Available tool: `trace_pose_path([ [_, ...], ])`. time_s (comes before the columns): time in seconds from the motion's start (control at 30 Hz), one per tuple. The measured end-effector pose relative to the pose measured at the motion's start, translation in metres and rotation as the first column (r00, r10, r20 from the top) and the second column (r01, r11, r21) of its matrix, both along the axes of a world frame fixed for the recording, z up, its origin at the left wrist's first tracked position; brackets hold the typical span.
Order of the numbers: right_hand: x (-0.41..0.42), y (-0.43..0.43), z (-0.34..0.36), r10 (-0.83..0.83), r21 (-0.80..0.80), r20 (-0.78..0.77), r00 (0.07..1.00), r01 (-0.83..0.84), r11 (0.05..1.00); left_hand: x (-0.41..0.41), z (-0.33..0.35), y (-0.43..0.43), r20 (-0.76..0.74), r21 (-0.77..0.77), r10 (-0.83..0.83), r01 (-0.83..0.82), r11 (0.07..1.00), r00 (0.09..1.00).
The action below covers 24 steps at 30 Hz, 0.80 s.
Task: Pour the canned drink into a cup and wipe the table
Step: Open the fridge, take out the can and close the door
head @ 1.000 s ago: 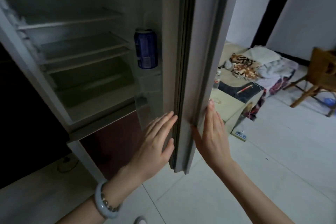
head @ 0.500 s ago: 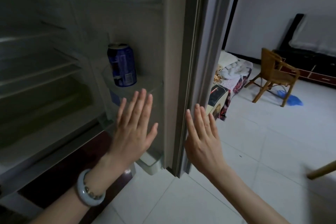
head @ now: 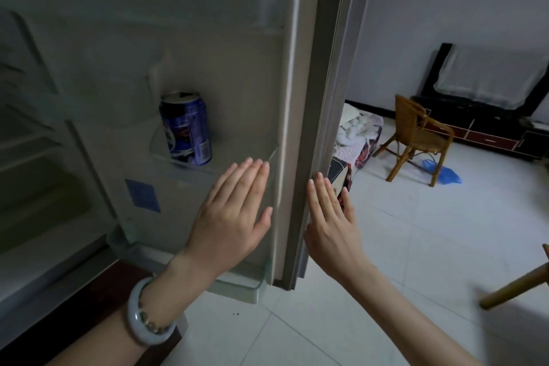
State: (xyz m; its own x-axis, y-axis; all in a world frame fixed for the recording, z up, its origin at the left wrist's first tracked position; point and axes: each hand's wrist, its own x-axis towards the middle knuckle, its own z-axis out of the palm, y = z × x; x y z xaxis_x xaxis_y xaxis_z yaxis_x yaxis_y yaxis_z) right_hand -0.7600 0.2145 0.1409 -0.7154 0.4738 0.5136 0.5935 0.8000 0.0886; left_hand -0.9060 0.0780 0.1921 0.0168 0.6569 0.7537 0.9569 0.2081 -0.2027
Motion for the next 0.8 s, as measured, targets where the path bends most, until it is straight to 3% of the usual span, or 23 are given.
trace_pose_path([
  [0.3,-0.044,0.086,0.007,0.027,-0.145,0.029,0.999,-0.023,0.989,-0.009,0.008,0.088,-0.005,-0.117,0.112,-0.112,0.987,0.994],
  [0.47,-0.069,0.133,0.009,0.058,-0.148,0.006,0.998,-0.057,0.987,-0.017,0.012,0.131,0.006,-0.160,0.180,-0.177,0.971,0.984],
  [0.8,-0.117,0.224,0.012,0.246,-0.170,0.003,0.969,-0.242,0.955,-0.037,0.011,0.209,0.018,-0.196,0.362,-0.351,0.916,0.932],
])
